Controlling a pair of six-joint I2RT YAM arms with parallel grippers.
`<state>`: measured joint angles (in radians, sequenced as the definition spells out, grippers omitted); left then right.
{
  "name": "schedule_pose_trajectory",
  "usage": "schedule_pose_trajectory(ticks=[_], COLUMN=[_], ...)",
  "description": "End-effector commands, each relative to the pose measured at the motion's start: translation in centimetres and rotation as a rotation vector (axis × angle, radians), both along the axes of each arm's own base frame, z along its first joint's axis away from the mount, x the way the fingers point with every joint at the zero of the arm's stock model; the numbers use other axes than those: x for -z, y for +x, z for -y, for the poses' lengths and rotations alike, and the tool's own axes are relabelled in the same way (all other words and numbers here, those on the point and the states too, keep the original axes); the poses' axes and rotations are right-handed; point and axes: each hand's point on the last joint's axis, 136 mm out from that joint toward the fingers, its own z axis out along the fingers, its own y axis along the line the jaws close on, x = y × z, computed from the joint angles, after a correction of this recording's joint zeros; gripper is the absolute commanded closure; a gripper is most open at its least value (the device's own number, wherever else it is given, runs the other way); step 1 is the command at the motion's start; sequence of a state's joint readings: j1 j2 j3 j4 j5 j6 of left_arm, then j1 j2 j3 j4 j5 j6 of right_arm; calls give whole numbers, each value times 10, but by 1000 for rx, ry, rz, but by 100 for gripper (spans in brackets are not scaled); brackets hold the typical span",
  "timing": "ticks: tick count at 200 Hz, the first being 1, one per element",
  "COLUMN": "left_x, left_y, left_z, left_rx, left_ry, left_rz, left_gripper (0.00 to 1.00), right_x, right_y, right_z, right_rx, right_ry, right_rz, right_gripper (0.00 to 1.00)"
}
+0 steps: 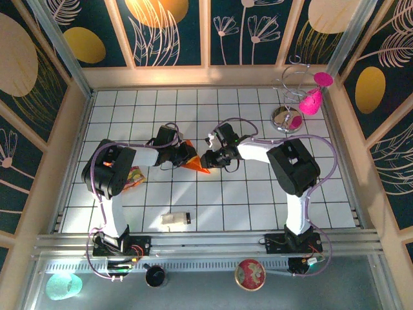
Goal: Fold a paper plane with a square sheet of paper (pick it up from the middle)
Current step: Fourth fold the wing at the center of the table.
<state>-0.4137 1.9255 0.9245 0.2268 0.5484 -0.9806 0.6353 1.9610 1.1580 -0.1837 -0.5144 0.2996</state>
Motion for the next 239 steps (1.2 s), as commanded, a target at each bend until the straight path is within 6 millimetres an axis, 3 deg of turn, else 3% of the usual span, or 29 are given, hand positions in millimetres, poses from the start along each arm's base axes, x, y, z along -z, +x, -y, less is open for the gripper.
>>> schedule_pose_trajectory(ticks=[1, 33, 80, 153, 239], left_x=[2, 2, 5, 8, 15], left_y=[1, 0, -1, -1, 0], left_z=[0, -1, -2, -5, -13], left_rx=[-2, -3, -6, -20, -71], left_ry=[21, 23, 28, 41, 65], left_rz=[-11, -12, -17, -22, -39], left_gripper=[82, 82, 82, 83, 83], right_x=[8, 27, 38, 57, 81], right_y=[-4, -10, -14, -22, -35], right_z=[-1, 7, 11, 14, 31], right_rx=[-21, -15, -11, -32, -41], right_ry=[-20, -84, -110, -197, -373], right_rz=[-18, -46, -74, -87, -77], right_gripper=[65, 70, 76, 77, 80])
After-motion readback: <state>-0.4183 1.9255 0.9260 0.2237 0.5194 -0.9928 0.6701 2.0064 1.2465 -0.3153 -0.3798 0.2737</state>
